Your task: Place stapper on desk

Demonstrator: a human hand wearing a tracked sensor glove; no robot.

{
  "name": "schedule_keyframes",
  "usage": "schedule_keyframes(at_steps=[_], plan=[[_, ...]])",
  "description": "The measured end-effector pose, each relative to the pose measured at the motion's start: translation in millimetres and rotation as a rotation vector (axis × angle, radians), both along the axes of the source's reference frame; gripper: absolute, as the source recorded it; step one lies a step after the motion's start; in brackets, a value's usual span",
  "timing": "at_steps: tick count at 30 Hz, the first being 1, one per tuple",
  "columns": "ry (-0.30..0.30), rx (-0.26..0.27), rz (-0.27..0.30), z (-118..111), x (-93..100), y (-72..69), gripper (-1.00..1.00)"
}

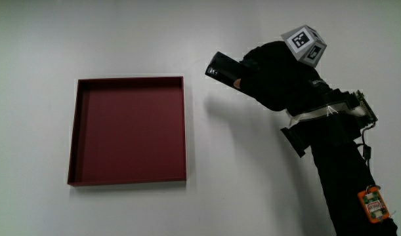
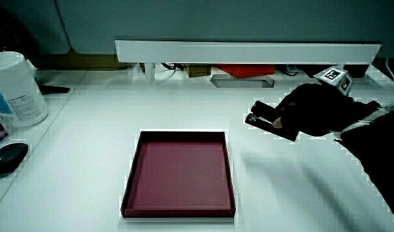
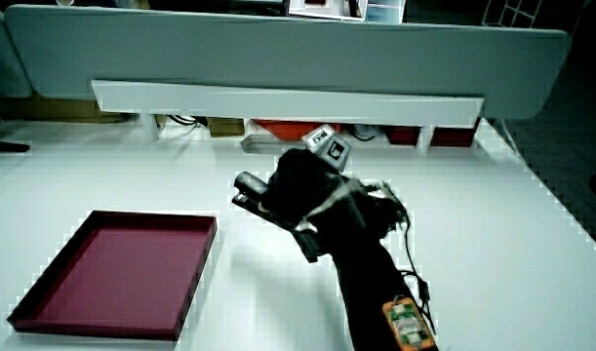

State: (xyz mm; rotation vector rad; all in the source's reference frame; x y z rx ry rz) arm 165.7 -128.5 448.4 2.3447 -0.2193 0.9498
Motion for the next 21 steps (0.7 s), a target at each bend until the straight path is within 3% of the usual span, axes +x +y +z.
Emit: schedule_keyframes(at_steps=[13,21], plan=[[0.06,-0.075,0.051,54.1,14.6,13.6,0.0],[0.047,-0.099,0.069,73.3,18.1,22.1,0.0]])
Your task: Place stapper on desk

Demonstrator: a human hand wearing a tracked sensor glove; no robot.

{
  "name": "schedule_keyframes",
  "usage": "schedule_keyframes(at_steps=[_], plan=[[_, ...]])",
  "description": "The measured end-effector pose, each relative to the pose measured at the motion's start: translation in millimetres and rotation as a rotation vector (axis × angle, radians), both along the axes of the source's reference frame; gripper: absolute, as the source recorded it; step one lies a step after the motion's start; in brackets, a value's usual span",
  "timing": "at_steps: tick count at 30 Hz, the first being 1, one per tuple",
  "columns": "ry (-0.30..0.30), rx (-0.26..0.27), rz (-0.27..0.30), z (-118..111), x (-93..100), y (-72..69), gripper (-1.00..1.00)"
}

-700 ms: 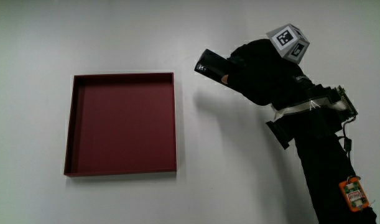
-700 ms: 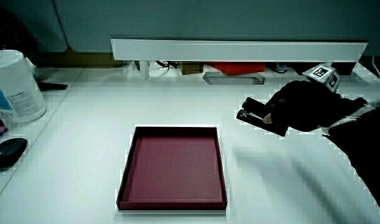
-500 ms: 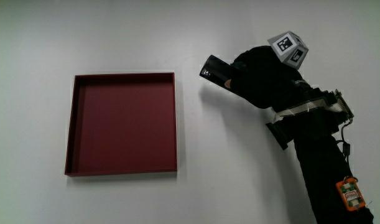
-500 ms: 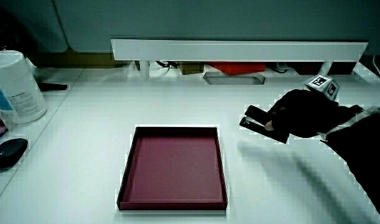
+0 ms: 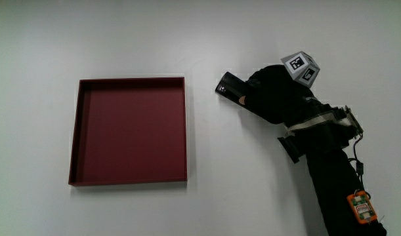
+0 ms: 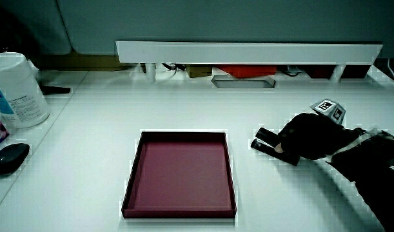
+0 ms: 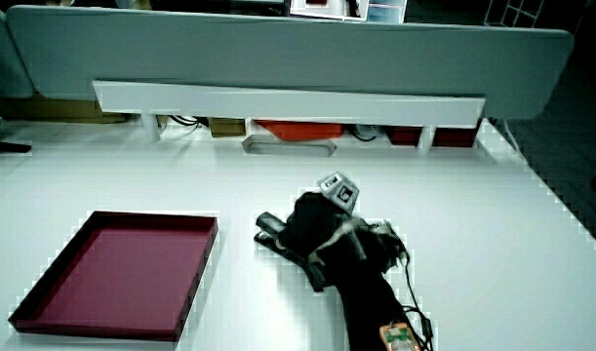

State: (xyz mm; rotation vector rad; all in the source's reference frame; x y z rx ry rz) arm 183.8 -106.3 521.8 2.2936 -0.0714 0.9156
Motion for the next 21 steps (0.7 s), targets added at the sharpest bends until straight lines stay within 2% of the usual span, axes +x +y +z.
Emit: schedule_keyframes(at_steps=[3,4,7,9,14,16,18,20,21], plan=[[-0.002,0.005,0.002,-3.5,-1.0,1.9,0.0],[0.004,0.003,0.009,2.7,0.9,1.1,0.0],[-0.001,0.019,0.001,-3.8,-1.9,3.1,-0.14],[0.003,0.004,0.008,2.4,0.5,3.0,-0.23],[-0.004,0.017,0.001,-3.1,-0.6,5.5,-0.45],[0.007,0.012,0.009,2.2,4.1,6.2,-0.55],[-0.01,0.004,0.003,-0.4,7.3,7.6,-0.64],[-0.024,0.023,-0.008,-12.4,7.5,10.1,-0.73],[-0.025,0.017,-0.02,-16.2,8.3,11.6,-0.77]])
